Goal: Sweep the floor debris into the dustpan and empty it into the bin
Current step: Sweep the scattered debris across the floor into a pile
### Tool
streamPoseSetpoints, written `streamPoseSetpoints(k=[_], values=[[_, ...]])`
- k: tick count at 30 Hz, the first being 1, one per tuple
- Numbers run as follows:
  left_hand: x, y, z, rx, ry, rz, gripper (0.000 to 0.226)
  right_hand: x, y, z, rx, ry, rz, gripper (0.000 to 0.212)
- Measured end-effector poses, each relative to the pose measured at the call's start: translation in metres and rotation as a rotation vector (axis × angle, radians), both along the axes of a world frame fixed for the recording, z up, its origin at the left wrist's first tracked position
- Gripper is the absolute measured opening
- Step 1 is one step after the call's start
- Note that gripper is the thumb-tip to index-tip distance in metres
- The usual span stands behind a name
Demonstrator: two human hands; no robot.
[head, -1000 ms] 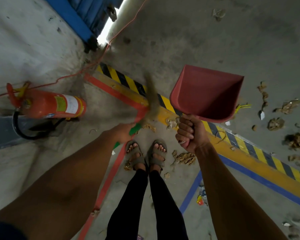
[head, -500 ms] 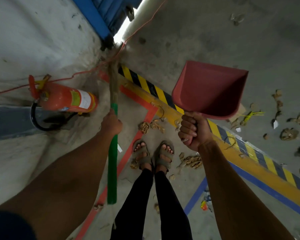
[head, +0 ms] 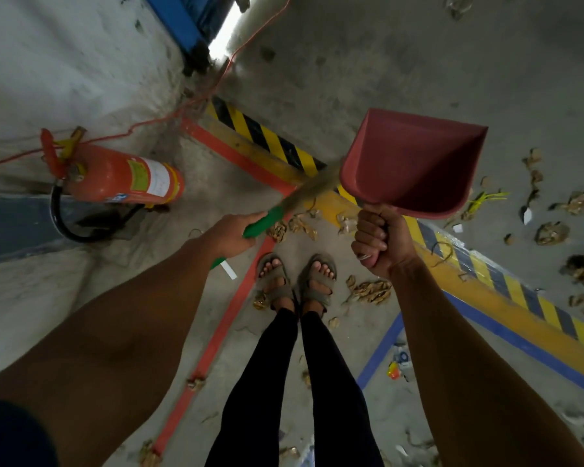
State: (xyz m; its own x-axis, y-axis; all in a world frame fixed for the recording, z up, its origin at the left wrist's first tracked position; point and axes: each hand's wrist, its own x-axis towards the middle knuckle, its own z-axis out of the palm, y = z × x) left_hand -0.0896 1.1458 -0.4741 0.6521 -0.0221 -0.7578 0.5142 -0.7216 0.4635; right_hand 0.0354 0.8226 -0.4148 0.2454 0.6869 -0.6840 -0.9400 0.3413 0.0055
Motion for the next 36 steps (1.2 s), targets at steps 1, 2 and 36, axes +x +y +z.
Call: streamPoseSetpoints(k=[1, 2, 36], values=[[0.001, 0.002, 0.001, 0.032, -0.029, 0.04, 0.077, 0.001, -0.002, 0.001, 0.002, -0.005, -0.007, 0.041], [0.002, 0.004, 0.001, 0.089, -0.059, 0.064, 0.076, 0.002, -0.002, 0.001, 0.004, -0.012, -0.012, 0.04], [0.12, -0.122, -0.052, 0.274, -0.114, -0.158, 0.074, 0.018, -0.12, -0.026, -0.042, -0.09, -0.379, 0.042]])
